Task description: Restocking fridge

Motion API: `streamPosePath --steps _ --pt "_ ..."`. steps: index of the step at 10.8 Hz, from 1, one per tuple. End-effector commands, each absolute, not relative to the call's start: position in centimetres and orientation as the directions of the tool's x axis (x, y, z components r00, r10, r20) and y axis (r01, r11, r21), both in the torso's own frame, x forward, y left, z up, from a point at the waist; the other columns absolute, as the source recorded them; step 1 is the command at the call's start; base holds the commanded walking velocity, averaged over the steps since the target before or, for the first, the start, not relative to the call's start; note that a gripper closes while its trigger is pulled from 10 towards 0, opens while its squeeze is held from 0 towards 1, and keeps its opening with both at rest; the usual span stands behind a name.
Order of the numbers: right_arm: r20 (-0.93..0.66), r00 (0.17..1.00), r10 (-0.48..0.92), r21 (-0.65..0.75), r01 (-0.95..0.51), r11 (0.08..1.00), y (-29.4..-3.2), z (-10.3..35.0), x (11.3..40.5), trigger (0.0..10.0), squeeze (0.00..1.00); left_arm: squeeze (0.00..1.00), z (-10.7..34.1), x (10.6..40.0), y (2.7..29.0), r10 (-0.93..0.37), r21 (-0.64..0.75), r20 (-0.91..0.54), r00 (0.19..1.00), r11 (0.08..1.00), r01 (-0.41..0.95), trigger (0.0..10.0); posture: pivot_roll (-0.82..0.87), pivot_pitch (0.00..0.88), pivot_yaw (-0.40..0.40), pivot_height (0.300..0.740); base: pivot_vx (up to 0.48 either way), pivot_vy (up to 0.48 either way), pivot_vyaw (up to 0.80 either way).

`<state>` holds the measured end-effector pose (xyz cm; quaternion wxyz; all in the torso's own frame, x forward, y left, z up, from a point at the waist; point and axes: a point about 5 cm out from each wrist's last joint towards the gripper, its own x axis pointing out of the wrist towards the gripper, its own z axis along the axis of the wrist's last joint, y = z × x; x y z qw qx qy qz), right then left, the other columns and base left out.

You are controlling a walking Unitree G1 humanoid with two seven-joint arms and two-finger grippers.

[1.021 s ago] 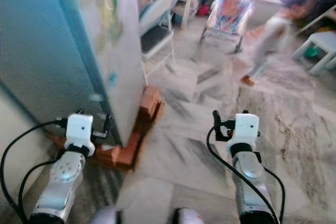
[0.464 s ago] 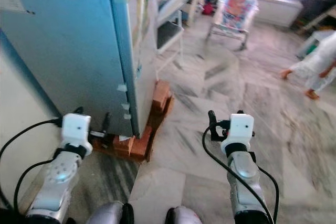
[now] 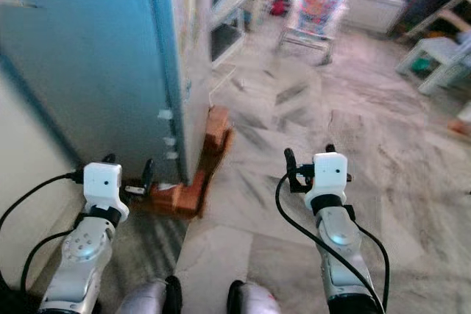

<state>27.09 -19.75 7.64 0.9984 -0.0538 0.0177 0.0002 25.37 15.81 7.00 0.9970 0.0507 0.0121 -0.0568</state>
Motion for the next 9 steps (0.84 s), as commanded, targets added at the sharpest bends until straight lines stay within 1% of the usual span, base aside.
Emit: streamPosePath --steps 1,2,4,6,7,8,9 --pt "-0.026 1.000 -0.010 -0.111 0.007 0.994 -19.82 7.83 27.40 10.0 0.00 0.00 7.30 25.38 15.42 -0.143 0.097 -0.026 0.989 0.985 0.145 10.0 0.11 0.089 -0.085 0.740 0.416 0.000 0.00" --pt "-0.021 1.000 -0.013 -0.109 0.011 0.994 -19.77 7.88 27.44 10.0 0.00 0.00 7.43 25.52 15.24 -0.169 0.087 -0.023 0.985 0.982 0.170 10.0 0.11 0.087 -0.072 0.740 0.420 0.000 0.00" --pt "-0.009 1.000 -0.019 -0.117 0.018 0.993 -20.02 8.15 27.78 10.0 0.00 0.00 7.63 26.00 15.21 -0.174 0.093 -0.022 0.984 0.980 0.175 10.0 0.10 0.081 -0.059 0.740 0.463 0.000 0.00" --pt "0.001 1.000 -0.024 -0.121 0.024 0.992 -20.27 8.37 28.19 10.0 0.00 0.00 7.68 26.04 14.58 -0.199 0.093 -0.018 0.980 0.975 0.200 10.0 0.10 0.080 -0.063 0.740 0.435 0.000 0.00" --pt "-0.002 1.000 -0.018 -0.120 0.018 0.993 -20.04 8.24 28.21 10.0 0.00 0.00 7.60 26.03 14.55 -0.196 0.090 -0.021 0.980 0.976 0.197 10.0 0.10 0.079 -0.066 0.740 0.285 0.000 0.00" --pt "-0.006 1.000 -0.011 -0.115 0.011 0.993 -19.80 8.13 28.25 10.0 0.00 0.00 7.52 25.96 14.52 -0.188 0.080 -0.024 0.982 0.979 0.189 10.0 0.11 0.080 -0.069 0.740 0.000 0.000 0.00" --pt "-0.008 1.000 -0.002 -0.113 0.001 0.994 -19.46 8.05 28.31 10.0 0.00 0.00 7.30 25.79 14.61 -0.174 0.099 -0.033 0.984 0.979 0.176 10.0 0.11 0.080 -0.069 0.740 0.000 0.000 0.00"
